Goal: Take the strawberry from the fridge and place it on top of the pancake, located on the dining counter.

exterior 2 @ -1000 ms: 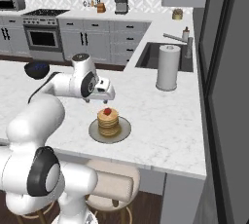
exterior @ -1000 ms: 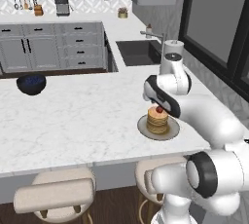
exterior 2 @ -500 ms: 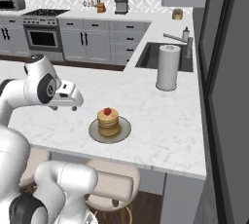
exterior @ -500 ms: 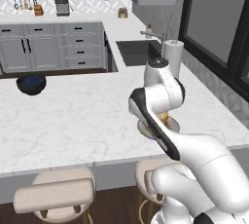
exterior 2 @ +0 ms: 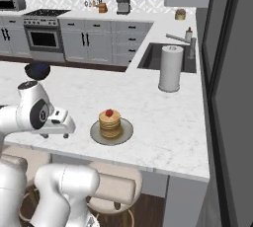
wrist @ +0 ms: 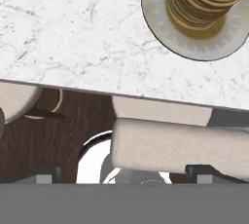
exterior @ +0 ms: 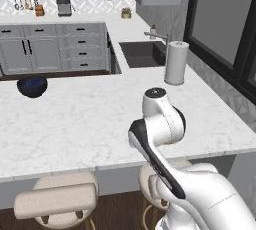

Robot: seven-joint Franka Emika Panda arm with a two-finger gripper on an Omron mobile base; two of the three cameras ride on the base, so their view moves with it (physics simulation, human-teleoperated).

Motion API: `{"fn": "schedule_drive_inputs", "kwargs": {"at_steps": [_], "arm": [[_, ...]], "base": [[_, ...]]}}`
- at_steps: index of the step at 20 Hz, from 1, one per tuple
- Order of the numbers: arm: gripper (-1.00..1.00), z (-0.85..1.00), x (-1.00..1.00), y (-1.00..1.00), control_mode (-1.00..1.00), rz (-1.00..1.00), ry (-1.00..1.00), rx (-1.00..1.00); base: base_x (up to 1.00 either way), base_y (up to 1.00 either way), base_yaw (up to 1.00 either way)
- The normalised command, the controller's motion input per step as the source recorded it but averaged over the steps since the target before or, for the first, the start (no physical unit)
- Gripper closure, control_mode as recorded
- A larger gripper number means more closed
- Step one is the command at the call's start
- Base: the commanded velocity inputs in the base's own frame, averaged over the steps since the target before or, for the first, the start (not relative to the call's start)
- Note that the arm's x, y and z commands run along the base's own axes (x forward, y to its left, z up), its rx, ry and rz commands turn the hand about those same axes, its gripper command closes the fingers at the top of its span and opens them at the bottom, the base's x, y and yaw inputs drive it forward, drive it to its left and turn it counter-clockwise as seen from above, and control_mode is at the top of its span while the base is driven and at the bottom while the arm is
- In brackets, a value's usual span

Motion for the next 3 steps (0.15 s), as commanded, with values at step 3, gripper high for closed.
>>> {"fn": "schedule_drive_inputs", "kwargs": {"at_steps": [3], "arm": [[-1.00, -0.67, -0.05, 0.00, -1.00, 0.07, 0.17, 0.00]], "base": [[0.00, 0.00, 0.00]]}}
